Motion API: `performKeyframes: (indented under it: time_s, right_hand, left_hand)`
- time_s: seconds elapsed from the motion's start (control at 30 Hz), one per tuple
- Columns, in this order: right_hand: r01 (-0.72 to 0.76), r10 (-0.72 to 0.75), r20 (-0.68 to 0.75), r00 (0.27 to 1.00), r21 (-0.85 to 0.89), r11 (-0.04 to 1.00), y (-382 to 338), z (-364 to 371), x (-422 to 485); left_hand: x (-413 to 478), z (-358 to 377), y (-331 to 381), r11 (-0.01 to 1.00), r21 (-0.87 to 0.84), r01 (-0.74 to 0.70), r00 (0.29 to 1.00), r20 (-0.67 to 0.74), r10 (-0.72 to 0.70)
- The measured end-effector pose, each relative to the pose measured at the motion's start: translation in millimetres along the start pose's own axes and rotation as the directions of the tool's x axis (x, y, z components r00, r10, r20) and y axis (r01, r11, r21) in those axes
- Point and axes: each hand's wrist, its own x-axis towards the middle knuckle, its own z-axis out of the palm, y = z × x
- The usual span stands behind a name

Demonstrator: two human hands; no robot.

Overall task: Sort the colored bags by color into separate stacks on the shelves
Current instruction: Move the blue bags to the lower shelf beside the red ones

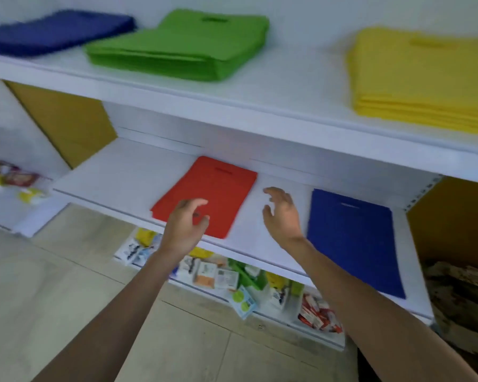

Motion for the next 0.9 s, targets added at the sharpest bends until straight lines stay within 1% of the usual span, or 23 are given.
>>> performKeyframes:
  time_s: [0.07, 0.13, 0.27, 0.37, 0.47, 0.57, 0.73, 0.8, 0.9]
  right_hand:
    - [0.129, -0.13, 0.026, 0.991, 0.033, 0.991, -62, 31, 5]
    - [0.24, -0.244, 0.064, 0.968, 0.058, 0.969, -123, 57, 9]
    - [0.459, -0.467, 0.117, 0.877, 0.09, 0.884, -236, 85, 19]
    - [0.56, -0.568, 0.09, 0.818, 0.105, 0.822, -306, 87, 40]
    - [0.597, -0.605, 0.005, 0.796, 0.155, 0.787, -363, 89, 72]
    - [0.597, -0.601, -0.04, 0.798, 0.184, 0.781, -401, 102, 102]
    - [0.57, -0.575, -0.032, 0.818, 0.19, 0.8, -418, 140, 158]
    - [0.54, -0.546, -0.036, 0.837, 0.216, 0.814, -425, 151, 188]
    - [0.497, -0.502, -0.041, 0.864, 0.228, 0.837, -438, 159, 231]
  left_hand:
    - [-11, -60, -14, 1.0, 0.014, 0.02, 0.997, -0.077, -0.019]
    - [-22, -121, -28, 0.999, 0.02, 0.038, 0.988, -0.148, -0.035]
    - [-41, -238, -50, 0.994, 0.088, 0.066, 0.95, -0.312, -0.036]
    - [-43, -304, -56, 0.983, 0.161, 0.093, 0.922, -0.387, -0.023]
    - [-31, -345, -57, 0.982, 0.165, 0.092, 0.894, -0.447, -0.009]
    - [-10, -367, -65, 0.98, 0.171, 0.097, 0.868, -0.496, 0.0]
    - [44, -379, -89, 0.978, 0.192, 0.08, 0.878, -0.478, 0.022]
    - [69, -386, -98, 0.98, 0.173, 0.097, 0.88, -0.475, -0.003]
    - [107, -401, -111, 0.976, 0.193, 0.099, 0.89, -0.456, 0.0]
